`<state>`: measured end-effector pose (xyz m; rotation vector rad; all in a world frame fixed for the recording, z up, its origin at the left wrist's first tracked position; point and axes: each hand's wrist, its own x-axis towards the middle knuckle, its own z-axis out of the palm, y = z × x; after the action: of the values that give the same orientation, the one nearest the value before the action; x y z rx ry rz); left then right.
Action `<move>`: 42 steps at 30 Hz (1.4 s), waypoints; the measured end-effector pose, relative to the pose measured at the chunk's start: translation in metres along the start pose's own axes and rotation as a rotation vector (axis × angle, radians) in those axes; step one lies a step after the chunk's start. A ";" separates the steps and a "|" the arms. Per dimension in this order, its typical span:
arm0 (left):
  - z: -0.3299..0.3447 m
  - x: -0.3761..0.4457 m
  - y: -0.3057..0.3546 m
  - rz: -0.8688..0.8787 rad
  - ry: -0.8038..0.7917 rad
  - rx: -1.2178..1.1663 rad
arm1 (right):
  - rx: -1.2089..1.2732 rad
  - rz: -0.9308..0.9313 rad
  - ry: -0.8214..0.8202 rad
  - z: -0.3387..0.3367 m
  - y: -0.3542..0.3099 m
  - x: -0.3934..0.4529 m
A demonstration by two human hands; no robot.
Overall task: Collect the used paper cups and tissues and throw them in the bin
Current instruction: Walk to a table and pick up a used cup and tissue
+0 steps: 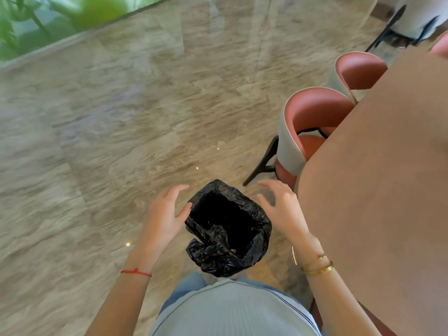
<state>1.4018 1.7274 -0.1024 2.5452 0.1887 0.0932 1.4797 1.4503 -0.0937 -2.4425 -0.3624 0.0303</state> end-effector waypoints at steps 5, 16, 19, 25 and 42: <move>-0.024 -0.011 -0.006 0.110 -0.063 0.052 | -0.030 0.100 0.131 0.001 -0.020 -0.045; -0.057 -0.059 0.007 0.478 -0.212 0.019 | -0.079 0.478 0.405 0.012 -0.090 -0.221; -0.047 -0.078 0.026 0.603 -0.280 -0.070 | -0.082 0.594 0.493 0.012 -0.103 -0.277; -0.019 -0.127 0.079 0.802 -0.467 -0.131 | -0.091 0.795 0.669 0.006 -0.117 -0.384; 0.097 -0.421 0.278 1.396 -0.884 -0.251 | -0.174 1.347 1.112 -0.008 -0.137 -0.734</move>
<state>1.0283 1.3806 -0.0386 1.7597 -1.7485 -0.4322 0.7409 1.3518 -0.0543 -1.9821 1.7397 -0.7368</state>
